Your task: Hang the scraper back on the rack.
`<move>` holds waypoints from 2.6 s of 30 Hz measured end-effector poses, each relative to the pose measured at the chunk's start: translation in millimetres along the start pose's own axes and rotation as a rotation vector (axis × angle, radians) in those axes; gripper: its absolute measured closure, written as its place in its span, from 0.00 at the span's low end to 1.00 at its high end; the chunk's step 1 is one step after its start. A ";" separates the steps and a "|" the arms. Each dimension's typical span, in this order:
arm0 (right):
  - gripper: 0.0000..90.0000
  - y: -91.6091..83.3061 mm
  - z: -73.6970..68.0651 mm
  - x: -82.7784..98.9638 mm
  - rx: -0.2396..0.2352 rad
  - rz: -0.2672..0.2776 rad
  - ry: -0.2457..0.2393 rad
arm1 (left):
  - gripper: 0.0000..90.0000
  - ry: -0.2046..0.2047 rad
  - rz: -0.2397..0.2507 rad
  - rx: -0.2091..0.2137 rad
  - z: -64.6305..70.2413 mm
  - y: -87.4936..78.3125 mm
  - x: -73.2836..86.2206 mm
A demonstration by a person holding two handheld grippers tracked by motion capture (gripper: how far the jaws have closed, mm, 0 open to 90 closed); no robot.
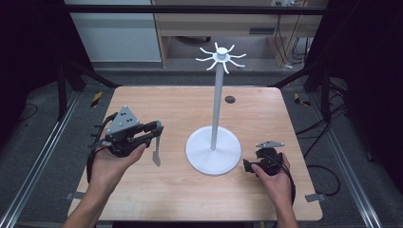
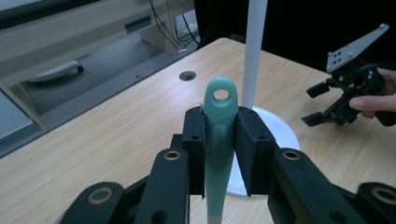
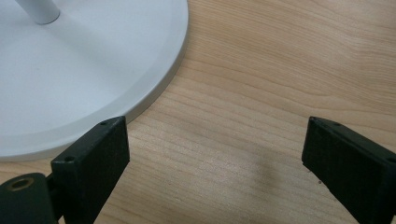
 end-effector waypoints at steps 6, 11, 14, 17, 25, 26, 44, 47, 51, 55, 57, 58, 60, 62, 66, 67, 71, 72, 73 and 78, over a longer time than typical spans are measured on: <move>0.09 -1.1 0.9 -0.1 0.000 0.004 0.002 | 0.82 0.024 0.020 0.003 4.4 -0.9 -28.2; 0.09 -1.7 1.9 -0.7 0.001 0.012 0.011 | 0.82 0.038 0.036 0.013 10.0 1.0 -48.6; 0.08 -2.4 2.3 -1.4 0.001 0.017 0.009 | 0.82 0.052 0.045 0.009 13.4 3.6 -58.2; 0.08 -2.4 2.3 -1.5 0.000 0.017 0.008 | 0.82 0.054 0.050 0.009 15.3 5.7 -63.0; 0.08 -2.5 2.6 -1.6 -0.002 0.020 0.009 | 0.82 0.063 0.068 0.016 22.5 10.8 -83.4; 0.08 -2.5 2.6 -1.7 -0.002 0.020 0.010 | 0.82 0.063 0.073 0.017 23.9 11.0 -86.8; 0.08 -2.9 2.8 -2.1 0.000 0.021 0.009 | 0.83 0.073 0.093 0.006 27.4 25.2 -126.6; 0.08 -3.0 2.6 -2.0 -0.001 0.021 0.010 | 0.82 0.066 0.094 0.005 26.0 26.1 -128.9; 0.08 -2.8 2.4 -2.0 -0.002 0.020 0.009 | 0.82 0.054 0.097 0.005 22.9 27.7 -135.8; 0.08 -3.2 2.7 -2.0 -0.001 0.021 0.008 | 0.82 0.053 0.098 0.007 22.8 28.5 -138.7; 0.08 -2.9 2.8 -2.0 -0.001 0.020 0.010 | 0.82 0.051 0.101 0.005 23.6 29.2 -141.0; 0.08 -2.9 2.5 -2.1 -0.002 0.021 0.010 | 0.82 0.055 0.100 0.004 24.0 29.3 -141.8; 0.08 -3.0 2.1 -2.0 -0.003 0.020 0.009 | 0.82 0.054 0.100 0.001 24.4 30.7 -143.6; 0.08 -3.0 1.8 -2.1 -0.004 0.021 0.011 | 0.82 0.052 0.100 0.000 23.9 32.4 -145.1; 0.08 -3.2 2.2 -1.8 -0.003 0.019 0.013 | 0.82 0.051 0.102 -0.002 23.1 34.2 -149.3; 0.08 -3.2 2.2 -1.9 -0.004 0.019 0.013 | 0.83 0.054 0.101 -0.002 23.1 34.3 -150.3; 0.08 -3.1 2.0 -1.8 -0.005 0.019 0.013 | 0.82 0.054 0.105 -0.001 24.3 34.5 -154.5; 0.08 -3.0 1.9 -1.8 -0.005 0.018 0.012 | 0.82 0.057 0.107 -0.001 24.8 34.5 -155.5; 0.08 -3.0 1.6 -2.0 -0.006 0.020 0.014 | 0.82 0.059 0.107 0.000 25.4 34.6 -156.2; 0.08 -3.0 1.8 -1.7 -0.006 0.018 0.012 | 0.82 0.059 0.111 -0.001 26.7 35.1 -158.4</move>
Point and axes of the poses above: each handheld gripper's, and its own axes: y roughly forward along the jaws, x roughly out of its underside, z roughly to its right, the point moved 8 cm from there along y, roughly forward along the jaws, and after that the axes turned 5 degrees about y, right-handed, at the moved point
